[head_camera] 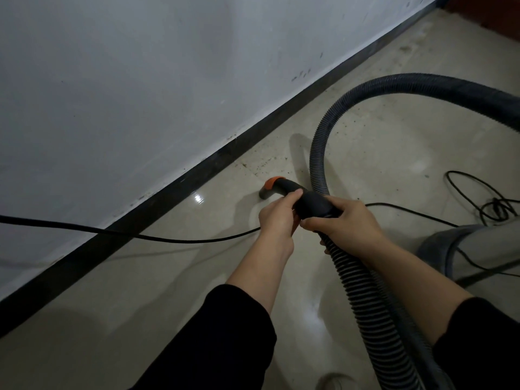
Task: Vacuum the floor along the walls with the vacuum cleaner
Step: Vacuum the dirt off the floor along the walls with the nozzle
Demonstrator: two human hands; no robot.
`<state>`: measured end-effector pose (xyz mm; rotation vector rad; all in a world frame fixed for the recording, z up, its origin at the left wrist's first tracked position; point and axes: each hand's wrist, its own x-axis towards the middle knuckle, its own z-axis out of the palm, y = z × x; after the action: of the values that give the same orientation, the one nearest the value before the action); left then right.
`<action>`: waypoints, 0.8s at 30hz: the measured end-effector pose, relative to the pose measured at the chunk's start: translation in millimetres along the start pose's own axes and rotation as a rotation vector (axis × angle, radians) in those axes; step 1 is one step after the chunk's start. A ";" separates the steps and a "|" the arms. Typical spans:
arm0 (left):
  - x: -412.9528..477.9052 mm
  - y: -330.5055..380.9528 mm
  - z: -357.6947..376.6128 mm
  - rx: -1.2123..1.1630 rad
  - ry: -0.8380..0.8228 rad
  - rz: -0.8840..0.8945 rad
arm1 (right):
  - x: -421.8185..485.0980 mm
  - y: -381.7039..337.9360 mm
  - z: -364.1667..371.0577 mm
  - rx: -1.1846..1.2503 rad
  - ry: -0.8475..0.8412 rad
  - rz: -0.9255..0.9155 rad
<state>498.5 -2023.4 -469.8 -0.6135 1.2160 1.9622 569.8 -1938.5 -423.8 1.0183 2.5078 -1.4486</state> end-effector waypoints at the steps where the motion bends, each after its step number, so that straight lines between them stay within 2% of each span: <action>1: -1.1 -1.0 1.6 0.000 -0.010 -0.004 | -0.8 0.9 -1.7 0.004 0.007 0.010; 15: -5.7 -21.5 22.3 0.013 -0.177 -0.055 | -13.4 18.5 -29.3 -0.028 0.091 0.073; 24: -12.4 -44.0 41.7 -0.010 -0.222 -0.122 | -25.1 42.5 -50.9 0.010 0.131 0.101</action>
<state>540.1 -1977.6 -466.8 -0.4505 1.0096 1.8796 626.7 -1896.6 -418.1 1.2612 2.4961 -1.4120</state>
